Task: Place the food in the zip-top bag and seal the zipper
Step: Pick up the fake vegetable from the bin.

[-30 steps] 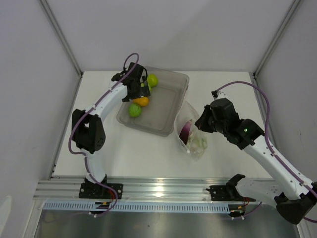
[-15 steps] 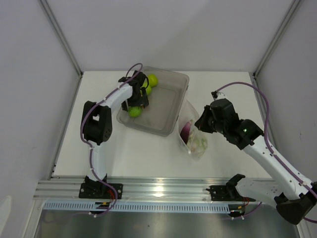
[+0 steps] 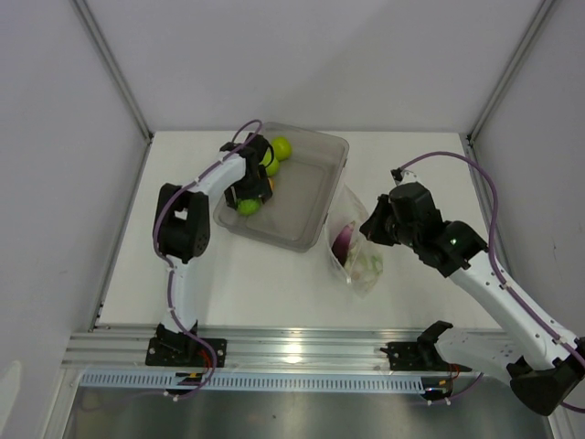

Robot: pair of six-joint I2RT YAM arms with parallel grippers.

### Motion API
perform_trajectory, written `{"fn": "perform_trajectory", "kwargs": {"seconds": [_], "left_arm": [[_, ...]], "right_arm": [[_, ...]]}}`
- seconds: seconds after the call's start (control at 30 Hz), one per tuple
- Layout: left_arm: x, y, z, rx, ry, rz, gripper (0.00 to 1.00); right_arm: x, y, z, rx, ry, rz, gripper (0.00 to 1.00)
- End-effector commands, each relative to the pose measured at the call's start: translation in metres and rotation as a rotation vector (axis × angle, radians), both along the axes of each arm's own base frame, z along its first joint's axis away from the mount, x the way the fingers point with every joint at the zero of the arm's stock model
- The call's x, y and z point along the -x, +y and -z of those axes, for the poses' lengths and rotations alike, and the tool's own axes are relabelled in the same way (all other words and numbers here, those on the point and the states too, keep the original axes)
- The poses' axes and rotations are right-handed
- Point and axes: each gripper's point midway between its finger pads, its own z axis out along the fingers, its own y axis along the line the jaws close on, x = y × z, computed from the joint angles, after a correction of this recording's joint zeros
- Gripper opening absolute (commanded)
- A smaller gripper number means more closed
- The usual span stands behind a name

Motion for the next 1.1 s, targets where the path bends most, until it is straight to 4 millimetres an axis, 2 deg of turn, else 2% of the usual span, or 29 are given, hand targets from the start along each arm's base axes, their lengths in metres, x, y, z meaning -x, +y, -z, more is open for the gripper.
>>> {"fn": "perform_trajectory", "kwargs": {"seconds": [0.0,0.13,0.23,0.27,0.43,0.47,0.5,0.53,0.6,0.67,0.8,0.93,1.03,1.07], "left_arm": [[-0.005,0.004,-0.007,0.004,-0.009,-0.066,0.88],[-0.001,0.006,-0.002,0.005,-0.007,-0.095,0.82],[-0.001,0.006,-0.003,0.018,-0.017,-0.096,0.72],[-0.002,0.006,-0.003,0.017,-0.021,-0.093,0.64],[-0.002,0.007,-0.003,0.012,-0.031,-0.089,0.49],[-0.002,0.007,-0.003,0.012,-0.034,-0.087,0.36],[-0.002,0.008,-0.003,0.009,-0.034,-0.084,0.29],[-0.002,0.008,-0.003,0.010,-0.034,-0.075,0.15],[-0.002,0.004,-0.002,0.027,-0.031,-0.060,0.04],[-0.001,0.003,-0.002,0.037,-0.035,-0.042,0.01],[0.005,-0.005,-0.002,0.086,-0.051,-0.012,0.01],[0.009,-0.011,-0.011,0.099,-0.088,0.021,0.01],[0.013,-0.020,-0.026,0.108,-0.116,0.052,0.01],[0.013,-0.022,-0.037,0.114,-0.139,0.060,0.01]], "right_arm": [[-0.002,0.000,-0.014,-0.038,-0.045,0.006,0.00],[-0.001,-0.001,-0.016,-0.043,-0.050,0.008,0.00],[0.000,-0.001,-0.018,-0.046,-0.051,0.008,0.00],[0.000,-0.002,-0.017,-0.045,-0.051,0.009,0.00],[0.001,-0.003,-0.018,-0.046,-0.054,0.013,0.00],[0.001,-0.003,-0.020,-0.048,-0.058,0.014,0.00],[0.001,-0.004,-0.019,-0.046,-0.056,0.015,0.00],[0.001,-0.004,-0.018,-0.046,-0.054,0.016,0.00],[0.001,-0.003,-0.019,-0.050,-0.055,0.014,0.00],[0.001,-0.003,-0.018,-0.051,-0.054,0.015,0.00],[0.001,-0.001,-0.018,-0.056,-0.056,0.008,0.00],[0.001,-0.001,-0.017,-0.054,-0.052,0.009,0.00],[0.000,-0.001,-0.015,-0.054,-0.049,0.013,0.00],[0.000,-0.001,-0.015,-0.055,-0.050,0.013,0.00]]}}
